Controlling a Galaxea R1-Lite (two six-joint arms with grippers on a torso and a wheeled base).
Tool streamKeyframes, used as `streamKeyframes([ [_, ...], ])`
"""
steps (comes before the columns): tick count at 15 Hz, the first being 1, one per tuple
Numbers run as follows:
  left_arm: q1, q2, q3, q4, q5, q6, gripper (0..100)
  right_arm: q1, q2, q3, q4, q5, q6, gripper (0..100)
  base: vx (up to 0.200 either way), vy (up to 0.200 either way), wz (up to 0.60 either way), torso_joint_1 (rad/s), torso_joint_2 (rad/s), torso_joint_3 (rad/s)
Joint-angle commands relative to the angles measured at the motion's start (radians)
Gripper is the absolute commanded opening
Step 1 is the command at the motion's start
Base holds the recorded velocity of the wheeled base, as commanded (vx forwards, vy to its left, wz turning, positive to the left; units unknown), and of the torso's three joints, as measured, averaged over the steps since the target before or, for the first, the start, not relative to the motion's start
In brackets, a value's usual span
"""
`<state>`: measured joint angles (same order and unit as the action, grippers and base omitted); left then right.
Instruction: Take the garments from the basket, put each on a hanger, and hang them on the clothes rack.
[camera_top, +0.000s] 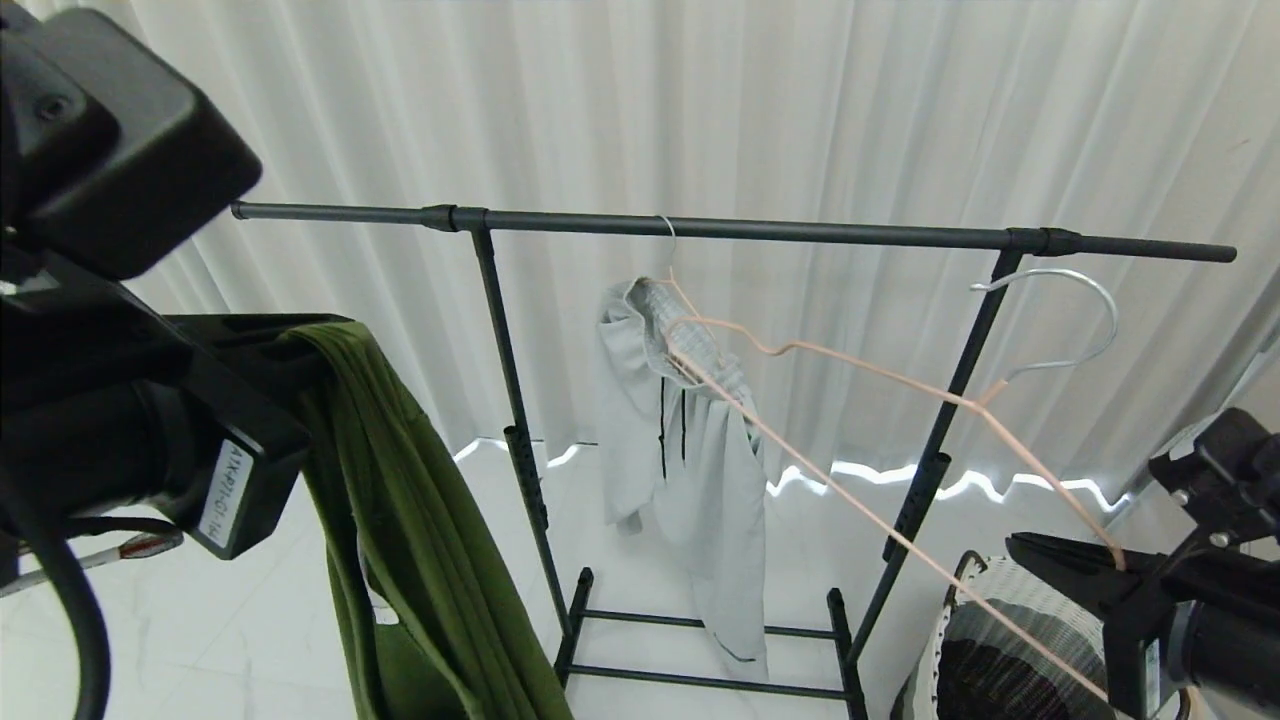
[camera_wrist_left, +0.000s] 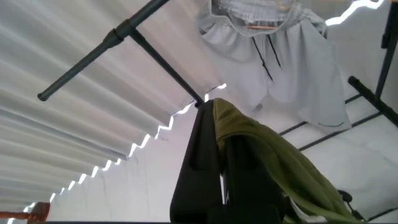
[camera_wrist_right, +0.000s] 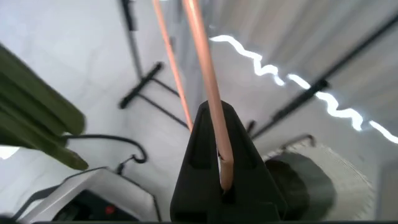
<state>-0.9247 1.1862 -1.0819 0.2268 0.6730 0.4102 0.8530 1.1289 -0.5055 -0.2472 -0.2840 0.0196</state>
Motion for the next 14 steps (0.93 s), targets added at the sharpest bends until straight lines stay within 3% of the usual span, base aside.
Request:
streamKeyframes([
  [1,0.009,0.012,0.033,0.000,0.002,-0.004,0,0.189,-0.011,0.001,0.002,-0.001,0.049,0,0.000,0.000,0.00,0.000,0.00,0.000],
  [4,0.064,0.081,0.039,0.000,0.079,-0.060,0,0.331,-0.008,-0.001,0.000,-0.001,0.092,0,0.000,0.000,0.00,0.000,0.00,0.000],
  [6,0.067,0.155,0.005,0.000,0.181,-0.182,0,0.356,-0.005,-0.002,0.000,-0.001,0.092,0,0.000,0.000,0.00,0.000,0.00,0.000],
  [8,0.073,0.230,-0.042,0.000,0.227,-0.306,0,0.373,0.006,-0.011,0.002,-0.003,0.089,0,0.000,0.000,0.00,0.000,0.00,0.000],
  [10,0.073,0.274,-0.089,0.000,0.234,-0.360,0,0.379,0.026,-0.019,0.002,-0.004,0.088,0,0.000,0.000,0.00,0.000,0.00,0.000],
  [14,0.073,0.299,-0.145,0.000,0.234,-0.372,0,0.377,0.094,-0.047,0.000,-0.012,0.091,0,0.000,0.000,0.00,0.000,0.00,0.000],
])
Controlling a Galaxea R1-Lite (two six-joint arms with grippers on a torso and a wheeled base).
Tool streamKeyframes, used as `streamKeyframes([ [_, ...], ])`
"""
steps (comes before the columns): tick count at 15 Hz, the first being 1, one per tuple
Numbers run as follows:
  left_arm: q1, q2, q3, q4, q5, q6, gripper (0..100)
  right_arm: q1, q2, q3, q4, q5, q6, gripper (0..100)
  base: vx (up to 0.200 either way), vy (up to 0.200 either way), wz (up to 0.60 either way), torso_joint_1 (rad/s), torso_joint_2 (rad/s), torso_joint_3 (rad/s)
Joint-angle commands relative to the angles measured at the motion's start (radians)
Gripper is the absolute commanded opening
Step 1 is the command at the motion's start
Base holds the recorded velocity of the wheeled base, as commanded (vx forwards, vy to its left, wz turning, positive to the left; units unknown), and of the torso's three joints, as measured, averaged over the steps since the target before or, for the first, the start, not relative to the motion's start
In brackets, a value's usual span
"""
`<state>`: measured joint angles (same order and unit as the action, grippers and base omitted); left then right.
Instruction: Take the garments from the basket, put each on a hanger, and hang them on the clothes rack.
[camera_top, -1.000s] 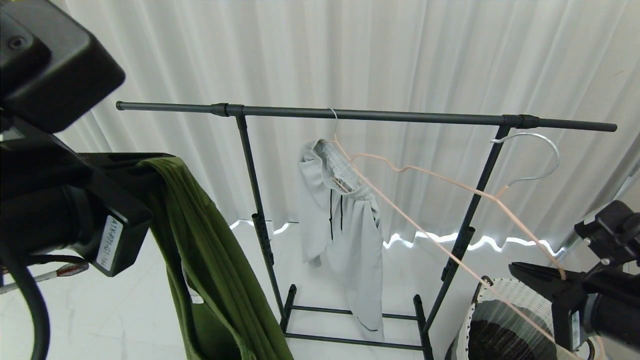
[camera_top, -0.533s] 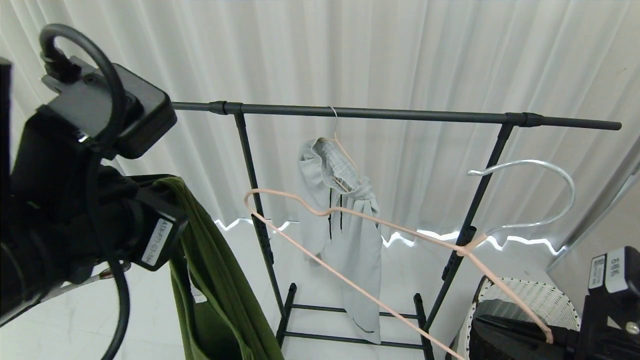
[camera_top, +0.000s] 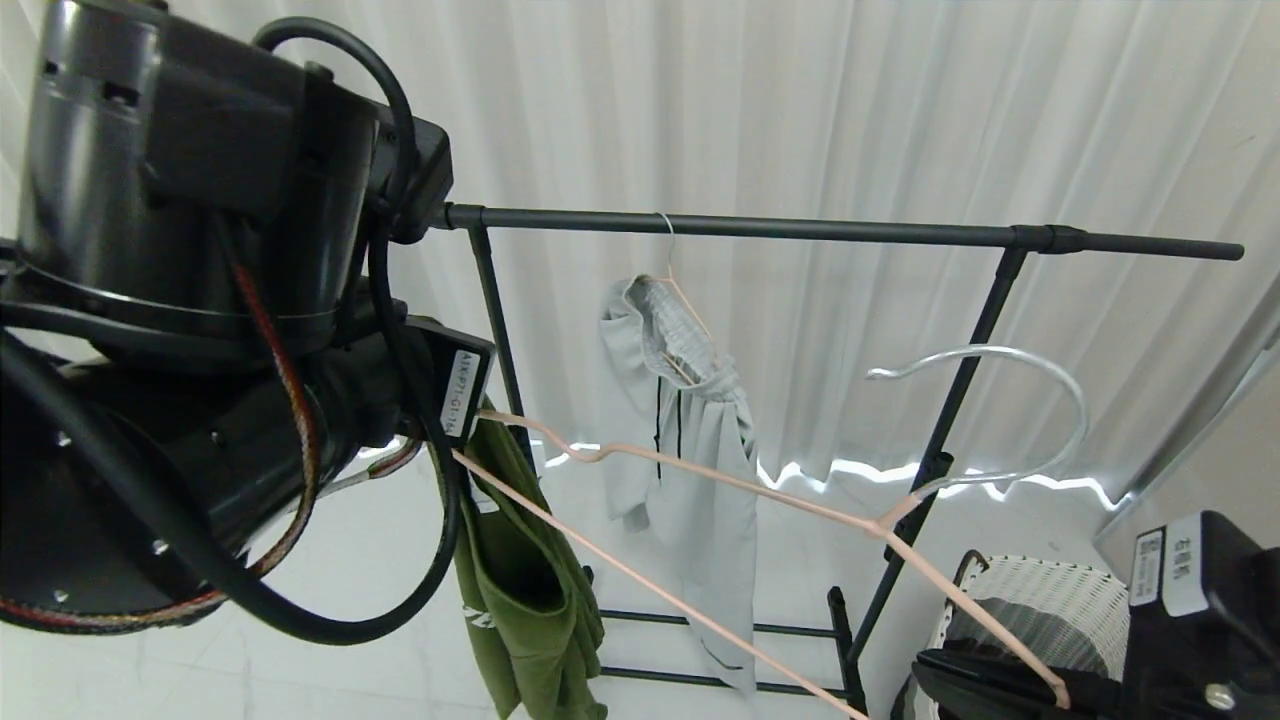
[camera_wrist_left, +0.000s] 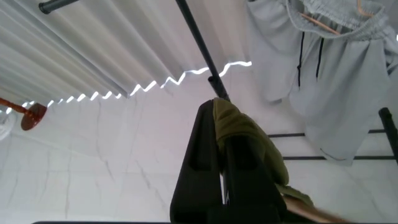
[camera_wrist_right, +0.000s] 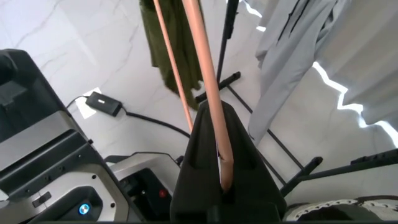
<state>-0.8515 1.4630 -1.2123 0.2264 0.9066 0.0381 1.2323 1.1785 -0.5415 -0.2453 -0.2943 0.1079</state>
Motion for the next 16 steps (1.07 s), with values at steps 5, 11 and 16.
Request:
streamKeyframes([
  [5,-0.003,0.016,-0.013,0.001,0.000,0.000,0,-0.109,0.101,-0.048,-0.003,-0.017,0.006,0,0.000,0.000,0.00,0.000,0.00,0.000],
  [11,-0.006,0.027,-0.006,0.001,0.002,-0.004,0,-0.162,0.099,-0.094,-0.002,-0.017,0.056,0,0.000,0.000,0.00,0.000,0.00,0.000],
  [16,-0.038,0.043,-0.013,0.001,0.020,-0.053,0,-0.162,0.207,-0.202,-0.008,-0.026,0.148,0,0.000,0.000,0.00,0.000,0.00,0.000],
])
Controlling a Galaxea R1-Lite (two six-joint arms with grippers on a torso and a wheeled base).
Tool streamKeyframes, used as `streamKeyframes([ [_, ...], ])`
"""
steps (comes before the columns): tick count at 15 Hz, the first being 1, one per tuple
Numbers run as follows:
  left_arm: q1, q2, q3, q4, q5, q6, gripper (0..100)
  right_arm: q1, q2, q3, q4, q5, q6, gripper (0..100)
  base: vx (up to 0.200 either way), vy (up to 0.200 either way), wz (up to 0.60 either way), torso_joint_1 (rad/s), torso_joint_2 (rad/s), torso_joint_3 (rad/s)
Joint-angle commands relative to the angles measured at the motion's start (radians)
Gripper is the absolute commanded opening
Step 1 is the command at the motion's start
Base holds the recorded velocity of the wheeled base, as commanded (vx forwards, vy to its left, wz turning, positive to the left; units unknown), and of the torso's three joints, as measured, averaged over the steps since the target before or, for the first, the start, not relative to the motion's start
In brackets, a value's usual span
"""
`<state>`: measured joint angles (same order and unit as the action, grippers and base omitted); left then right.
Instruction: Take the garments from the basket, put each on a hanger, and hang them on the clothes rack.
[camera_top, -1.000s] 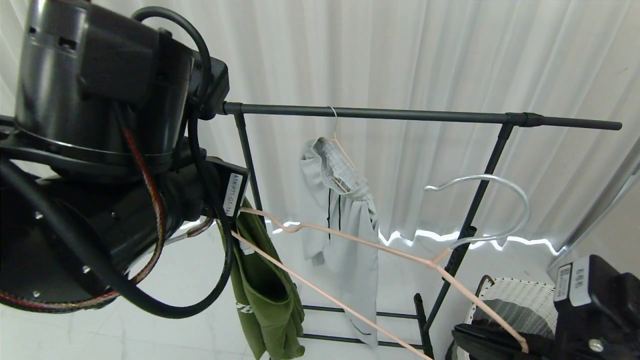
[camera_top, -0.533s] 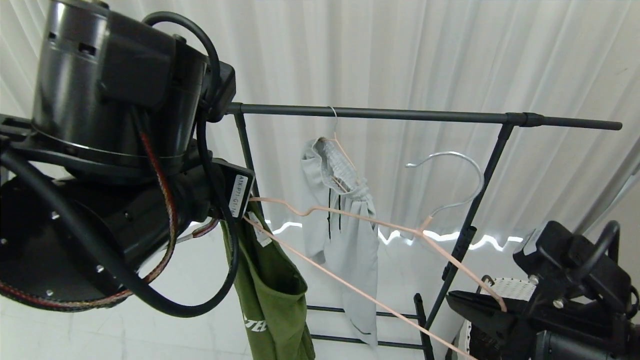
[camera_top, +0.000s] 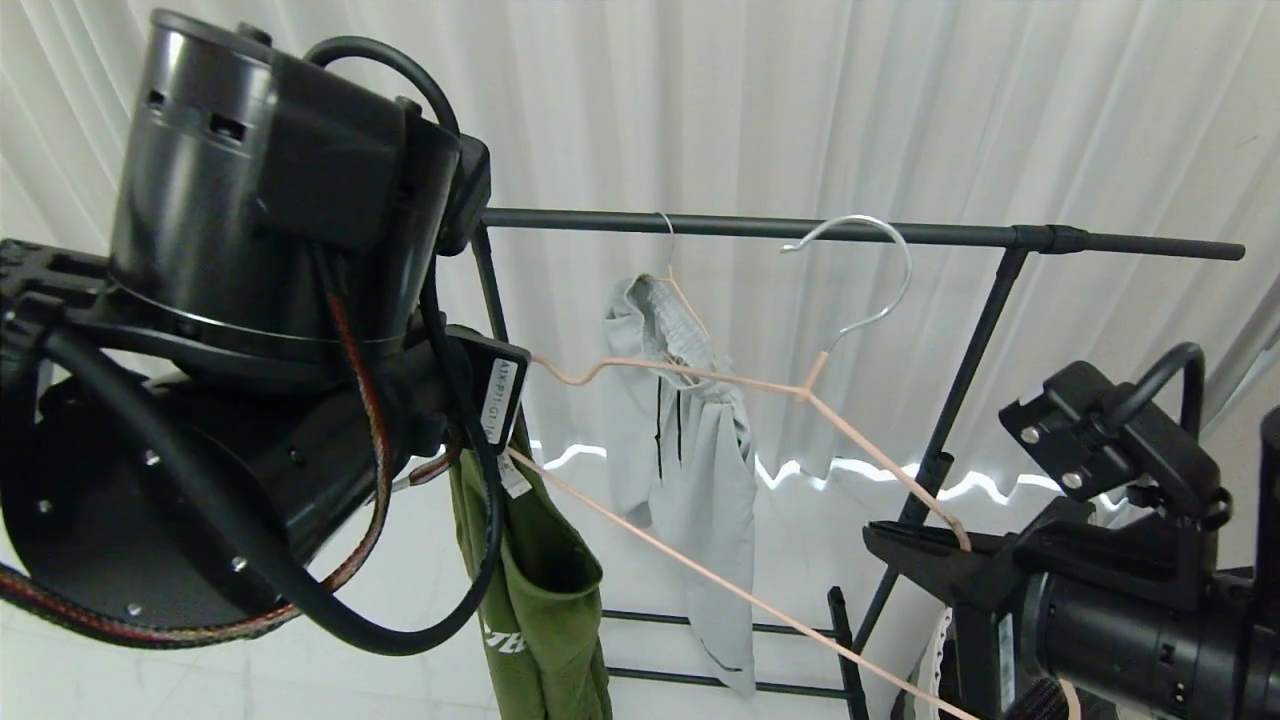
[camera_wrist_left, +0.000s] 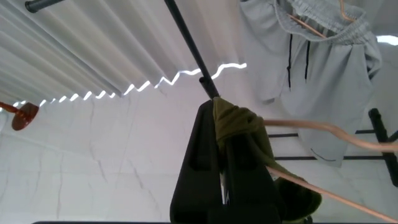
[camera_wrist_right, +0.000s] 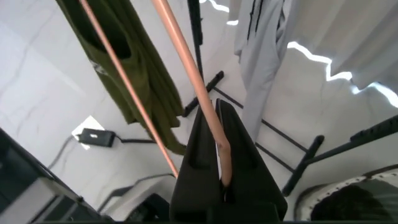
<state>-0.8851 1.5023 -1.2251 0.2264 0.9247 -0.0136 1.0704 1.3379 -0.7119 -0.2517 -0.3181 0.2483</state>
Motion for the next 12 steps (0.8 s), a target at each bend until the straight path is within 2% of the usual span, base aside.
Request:
streamKeyframes([
  [1,-0.006,0.006,0.001,0.001,0.016,-0.011,0,-0.012,0.086,-0.067,-0.001,-0.030,0.029,0,0.000,0.000,0.00,0.000,0.00,0.000],
  [4,-0.046,0.010,-0.001,0.001,0.039,-0.042,0,-0.017,0.164,-0.149,-0.001,-0.070,0.121,0,0.000,0.000,0.00,0.000,0.00,0.000],
  [6,-0.084,0.029,-0.002,0.001,0.042,-0.092,0,0.016,0.192,-0.175,-0.001,-0.072,0.126,0,0.000,0.000,0.00,0.000,0.00,0.000],
  [8,-0.091,0.055,-0.033,0.001,0.042,-0.124,0,0.092,0.193,-0.172,0.000,-0.068,0.137,0,0.000,0.000,0.00,0.000,0.00,0.000],
  [10,-0.066,0.076,-0.082,0.001,0.043,-0.134,0,0.201,0.178,-0.164,0.006,-0.058,0.206,0,0.000,0.000,0.00,0.000,0.00,0.000],
  [12,-0.054,0.087,-0.106,0.001,0.043,-0.134,0,0.246,0.181,-0.156,0.008,-0.045,0.232,0,0.000,0.000,0.00,0.000,0.00,0.000],
])
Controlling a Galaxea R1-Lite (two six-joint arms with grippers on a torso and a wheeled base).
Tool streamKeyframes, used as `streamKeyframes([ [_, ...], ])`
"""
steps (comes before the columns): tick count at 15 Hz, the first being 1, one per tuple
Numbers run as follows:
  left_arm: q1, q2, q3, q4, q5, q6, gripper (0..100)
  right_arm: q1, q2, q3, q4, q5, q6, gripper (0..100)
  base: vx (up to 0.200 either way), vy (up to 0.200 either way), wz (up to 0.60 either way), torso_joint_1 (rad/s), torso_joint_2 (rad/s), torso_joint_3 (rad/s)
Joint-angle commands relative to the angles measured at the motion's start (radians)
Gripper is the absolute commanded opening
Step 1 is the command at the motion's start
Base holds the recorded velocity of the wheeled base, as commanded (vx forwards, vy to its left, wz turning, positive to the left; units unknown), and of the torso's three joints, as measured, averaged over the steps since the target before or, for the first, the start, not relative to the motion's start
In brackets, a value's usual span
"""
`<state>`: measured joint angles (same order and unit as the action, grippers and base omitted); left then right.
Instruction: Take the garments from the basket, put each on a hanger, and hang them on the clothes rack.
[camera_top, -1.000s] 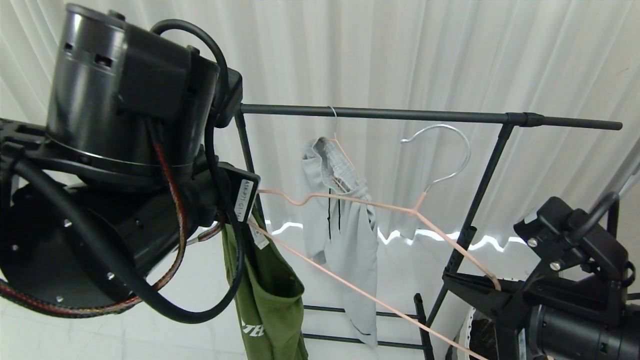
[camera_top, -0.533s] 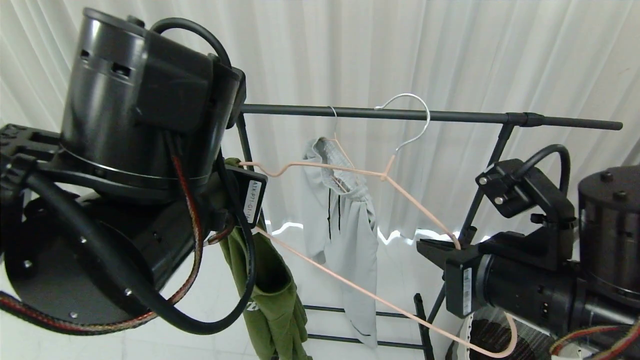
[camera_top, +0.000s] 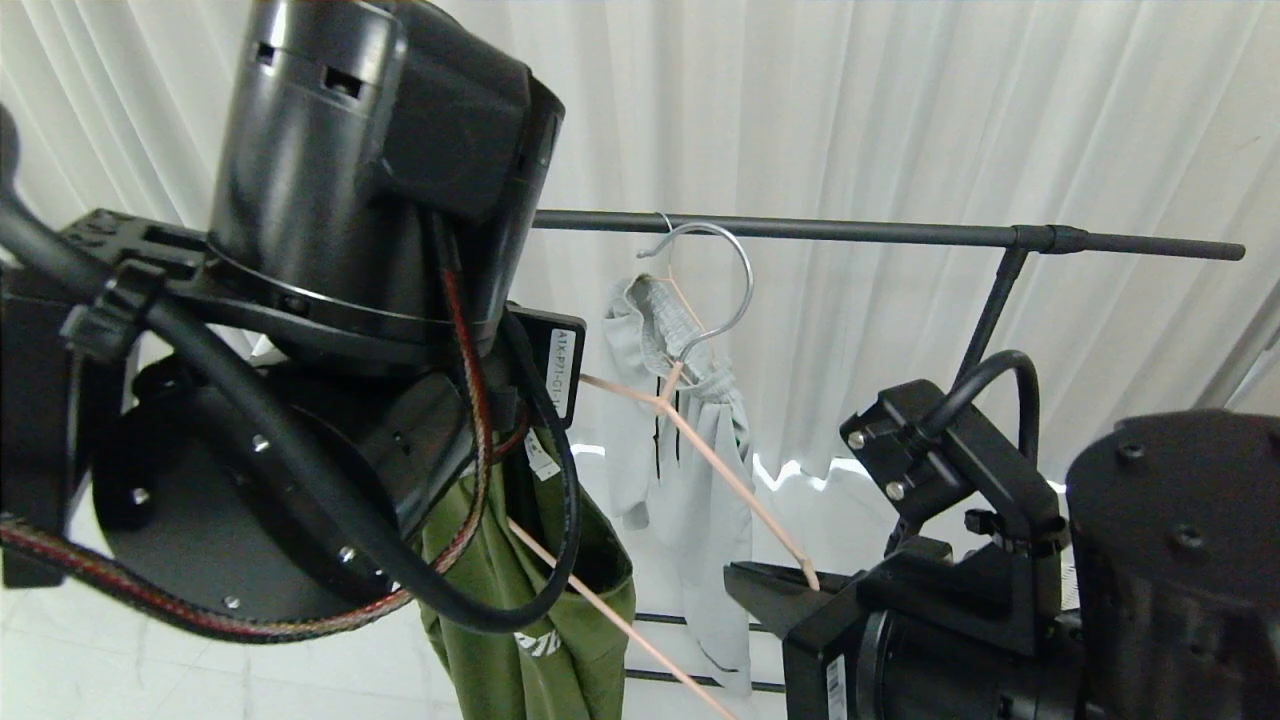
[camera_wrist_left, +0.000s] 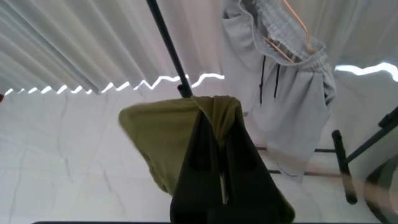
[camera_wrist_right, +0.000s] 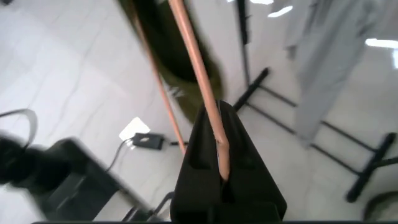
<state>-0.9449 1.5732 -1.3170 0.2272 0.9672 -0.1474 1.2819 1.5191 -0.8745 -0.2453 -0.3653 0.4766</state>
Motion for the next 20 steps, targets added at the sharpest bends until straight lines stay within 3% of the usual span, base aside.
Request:
streamKeyframes([
  [1,0.006,0.016,-0.016,0.000,0.001,0.000,0,0.037,0.004,0.009,0.003,0.002,0.004,0,0.000,0.000,0.00,0.000,0.00,0.000],
  [3,0.006,0.019,-0.013,0.000,-0.001,-0.001,0,0.025,0.013,0.009,0.004,0.005,0.004,0,0.000,0.000,0.00,0.000,0.00,0.000],
  [6,-0.012,0.013,-0.014,0.000,-0.001,-0.006,0,-0.072,0.015,0.008,0.004,0.022,0.004,0,0.000,0.000,0.00,0.000,0.00,0.000],
  [12,-0.236,0.011,-0.019,0.000,-0.028,-0.078,0,-0.124,0.024,0.002,0.001,0.105,-0.003,0,0.000,0.000,0.00,0.000,0.00,0.000],
  [14,-0.252,0.013,-0.014,0.000,-0.035,-0.080,0,-0.127,0.027,0.003,-0.002,0.103,-0.004,0,0.000,0.000,0.00,0.000,0.00,0.000],
  [20,-0.250,-0.039,0.076,0.000,-0.033,-0.081,0,-0.182,0.018,0.035,-0.084,0.094,-0.156,0,0.000,0.000,0.00,0.000,0.00,0.000],
])
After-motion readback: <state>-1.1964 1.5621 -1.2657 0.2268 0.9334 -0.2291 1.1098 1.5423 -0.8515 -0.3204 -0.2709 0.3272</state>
